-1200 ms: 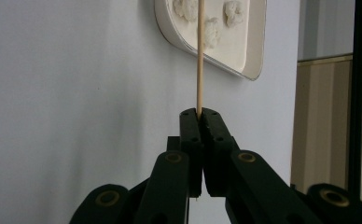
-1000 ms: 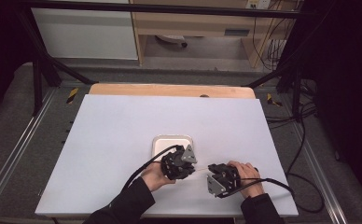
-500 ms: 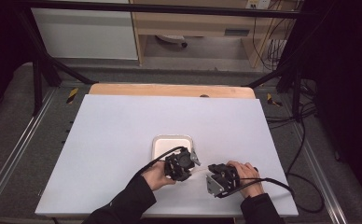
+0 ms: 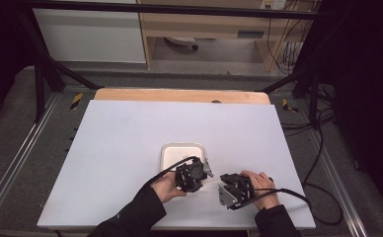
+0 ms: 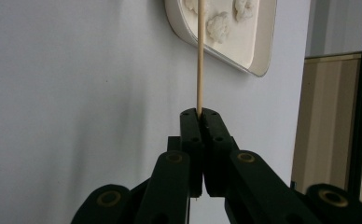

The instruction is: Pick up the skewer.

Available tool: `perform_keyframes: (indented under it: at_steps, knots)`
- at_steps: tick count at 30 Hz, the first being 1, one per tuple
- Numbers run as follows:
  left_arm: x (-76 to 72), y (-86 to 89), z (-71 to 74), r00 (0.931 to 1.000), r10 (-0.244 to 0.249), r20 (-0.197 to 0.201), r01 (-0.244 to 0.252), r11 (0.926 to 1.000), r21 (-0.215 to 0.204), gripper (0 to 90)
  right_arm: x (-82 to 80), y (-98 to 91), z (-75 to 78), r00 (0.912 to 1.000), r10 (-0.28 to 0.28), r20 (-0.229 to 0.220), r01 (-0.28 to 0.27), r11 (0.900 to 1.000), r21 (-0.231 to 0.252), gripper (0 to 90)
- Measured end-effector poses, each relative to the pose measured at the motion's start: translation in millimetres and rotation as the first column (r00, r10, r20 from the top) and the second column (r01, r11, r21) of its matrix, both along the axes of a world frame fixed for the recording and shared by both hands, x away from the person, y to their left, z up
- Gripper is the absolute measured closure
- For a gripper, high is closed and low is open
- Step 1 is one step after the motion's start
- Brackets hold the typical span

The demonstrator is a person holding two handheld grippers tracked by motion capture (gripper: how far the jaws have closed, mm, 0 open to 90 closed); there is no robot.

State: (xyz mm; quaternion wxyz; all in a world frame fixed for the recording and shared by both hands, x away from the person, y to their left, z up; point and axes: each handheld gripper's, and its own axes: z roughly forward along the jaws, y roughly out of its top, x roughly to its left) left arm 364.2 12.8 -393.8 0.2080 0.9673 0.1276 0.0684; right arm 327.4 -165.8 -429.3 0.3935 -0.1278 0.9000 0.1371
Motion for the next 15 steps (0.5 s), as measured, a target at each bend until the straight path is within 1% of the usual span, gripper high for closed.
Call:
perform_keyframes:
  at_steps: [4, 5, 6, 7, 8, 9, 10, 11, 12, 13, 14, 15]
  knots:
    - [-0.4, 3.4, 0.8, 0.9999, 0.005, 0.009, -0.005, 0.9998, -0.021, 88.3, -0.5, -0.5, 2.4, 0.9997, -0.023, -0.009, 0.024, 0.9996, 0.017, 88.0]
    - [-0.8, 4.7, 0.3, 0.9999, 0.006, 0.014, -0.006, 0.9994, -0.035, 88.4, -0.1, -0.8, 3.1, 0.9996, -0.024, -0.013, 0.025, 0.9993, 0.029, 87.2]
    - [-1.0, 6.4, 0.2, 0.9999, 0.006, 0.016, -0.006, 0.9992, -0.040, 88.3, 0.3, -1.0, 4.5, 0.9994, -0.031, -0.014, 0.031, 0.9984, 0.046, 85.5]
    - [-1.7, 8.6, -0.4, 0.9997, 0.015, 0.021, -0.014, 0.9987, -0.049, 88.3, 1.3, -1.8, 6.0, 0.9985, -0.040, -0.036, 0.043, 0.9964, 0.073, 82.4]
    - [-2.7, 10.6, -1.6, 0.9997, 0.023, 0.007, -0.023, 0.9976, -0.065, 88.3, 2.9, -3.4, 8.5, 0.9976, -0.051, -0.048, 0.056, 0.9931, 0.103, 76.9]
    - [-1.8, 12.9, -1.1, 0.9997, 0.025, 0.008, -0.024, 0.9979, -0.059, 88.3, 3.9, -4.9, 10.2, 0.9958, -0.065, -0.064, 0.073, 0.9889, 0.129, 72.2]
    - [-1.6, 16.1, -1.1, 0.9993, 0.033, 0.020, -0.032, 0.9974, -0.065, 88.3, 4.1, -5.9, 11.3, 0.9925, -0.082, -0.091, 0.095, 0.9841, 0.150, 68.5]
    - [-1.2, 19.8, -1.0, 0.9984, 0.048, 0.029, -0.046, 0.9962, -0.074, 88.3, 5.4, -7.2, 12.6, 0.9902, -0.090, -0.107, 0.108, 0.9780, 0.179, 63.9]
    - [-0.9, 23.5, -0.7, 0.9982, 0.054, 0.028, -0.052, 0.9958, -0.075, 88.3, 6.9, -8.8, 14.1, 0.9872, -0.100, -0.124, 0.125, 0.9707, 0.205, 58.9]
    - [-1.0, 27.4, -0.7, 0.9975, 0.062, 0.033, -0.059, 0.9950, -0.081, 88.3, 8.3, -10.3, 15.6, 0.9831, -0.112, -0.145, 0.144, 0.9626, 0.230, 55.0]
    - [-0.7, 31.3, -1.0, 0.9968, 0.073, 0.032, -0.070, 0.9937, -0.087, 88.2, 9.1, -12.0, 16.5, 0.9793, -0.127, -0.158, 0.165, 0.9515, 0.260, 50.3]
    - [-0.6, 35.4, -1.3, 0.9962, 0.081, 0.033, -0.078, 0.9929, -0.090, 88.2, 10.4, -13.7, 17.3, 0.9735, -0.139, -0.182, 0.187, 0.9397, 0.286, 47.1]
